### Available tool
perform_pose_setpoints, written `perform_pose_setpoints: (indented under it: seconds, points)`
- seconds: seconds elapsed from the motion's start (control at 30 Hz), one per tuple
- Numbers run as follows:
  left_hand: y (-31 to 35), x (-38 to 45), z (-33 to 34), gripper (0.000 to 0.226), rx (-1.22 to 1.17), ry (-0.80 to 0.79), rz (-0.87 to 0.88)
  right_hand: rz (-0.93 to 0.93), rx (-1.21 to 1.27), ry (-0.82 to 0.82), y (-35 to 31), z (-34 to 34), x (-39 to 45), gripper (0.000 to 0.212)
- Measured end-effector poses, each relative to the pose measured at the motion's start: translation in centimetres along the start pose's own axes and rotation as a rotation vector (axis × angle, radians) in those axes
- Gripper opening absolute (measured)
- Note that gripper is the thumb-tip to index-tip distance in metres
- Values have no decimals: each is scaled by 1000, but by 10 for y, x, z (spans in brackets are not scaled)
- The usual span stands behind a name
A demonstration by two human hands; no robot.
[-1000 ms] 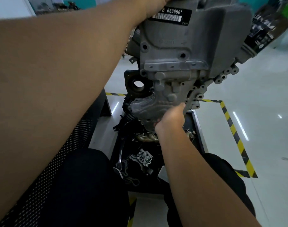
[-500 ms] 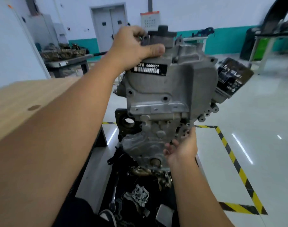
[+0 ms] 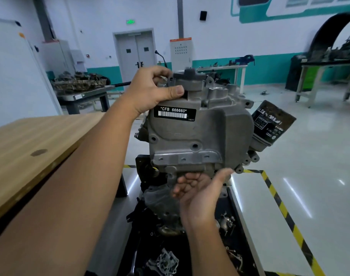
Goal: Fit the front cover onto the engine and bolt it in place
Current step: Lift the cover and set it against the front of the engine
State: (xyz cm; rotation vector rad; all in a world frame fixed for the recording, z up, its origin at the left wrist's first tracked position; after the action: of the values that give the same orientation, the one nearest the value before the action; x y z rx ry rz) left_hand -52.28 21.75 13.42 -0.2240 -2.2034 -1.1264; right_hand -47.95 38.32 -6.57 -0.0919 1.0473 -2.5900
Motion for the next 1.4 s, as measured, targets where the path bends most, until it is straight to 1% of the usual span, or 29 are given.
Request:
perform_pose_setpoints:
  seconds: [0.07, 0.13, 0.2, 0.23, 0.3, 0.37, 0.47, 0.57, 0.63, 0.7, 0.77, 0.83, 0.93, 1.0, 1.1, 1.17, 1.23, 1.27, 1.3, 1.33, 1.4]
  points:
    - [-1, 0, 1, 68, -4, 13, 19, 1, -202, 53, -5, 0, 3, 99]
    - [-5, 0, 3, 53, -38, 18, 38, 66, -470, 84, -17, -4, 9, 101]
    - [-8, 0, 4, 45, -77, 31, 58, 181, -624, 29, -33, -9, 14, 100]
    - [-8, 1, 4, 45, -88, 36, 67, 227, -654, -4, -38, -9, 15, 93]
    - [-8, 0, 6, 47, -110, 39, 72, 258, -651, -14, -42, -6, 13, 73]
    - [-8, -1, 8, 47, -146, 44, 73, 198, -583, 39, -36, -1, 10, 59]
    - [-8, -3, 9, 47, -206, 56, 55, 115, -444, 135, -29, 7, 7, 54]
    - [-5, -4, 6, 55, -244, 56, 26, 122, -389, 142, -28, 13, 6, 48]
    - [-3, -3, 5, 50, -238, 48, 19, 122, -327, 149, -26, 16, 5, 43]
    - [-4, -4, 4, 49, -224, 52, 19, 116, -311, 140, -25, 15, 5, 45]
    - [-7, -4, 4, 55, -203, 56, 31, 160, -397, 103, -27, 10, 7, 50]
    - [-9, -6, 4, 58, -161, 43, 48, 225, -489, 57, -30, 5, 10, 51]
    - [-7, -7, 6, 63, -135, 35, 76, 222, -550, 43, -30, 0, 12, 54]
    - [-6, -6, 8, 61, -132, 47, 97, 226, -567, 32, -28, -1, 11, 61]
    - [-1, -1, 13, 61, -75, 31, 93, 310, -558, -20, -25, -2, 11, 66]
    - [-1, 1, 14, 60, -62, 40, 92, 295, -548, -48, -25, -4, 13, 68]
    - [-4, 1, 11, 54, -86, 48, 91, 240, -547, -46, -22, -3, 15, 75]
    - [-6, -1, 9, 56, -110, 43, 87, 212, -551, -38, -21, -1, 15, 79]
    - [-7, -3, 7, 64, -141, 34, 79, 190, -556, -29, -19, 1, 14, 81]
    - [-8, -4, 5, 71, -167, 27, 68, 178, -558, -23, -18, 4, 13, 82]
    - [-7, -5, 3, 75, -193, 14, 52, 179, -552, -11, -17, 7, 12, 79]
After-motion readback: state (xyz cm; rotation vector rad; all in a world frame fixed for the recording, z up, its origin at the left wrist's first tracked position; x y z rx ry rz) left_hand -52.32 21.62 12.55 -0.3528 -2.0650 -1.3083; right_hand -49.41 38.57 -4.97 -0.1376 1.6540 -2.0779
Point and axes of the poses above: each hand's wrist, its own x-axis towards the middle knuckle, its own z-axis out of the palm, y = z × x, the point moved 1 cm from there along x, towards the middle knuckle, and after that the axes turned 5 degrees about -x, right-handed, at the moved point
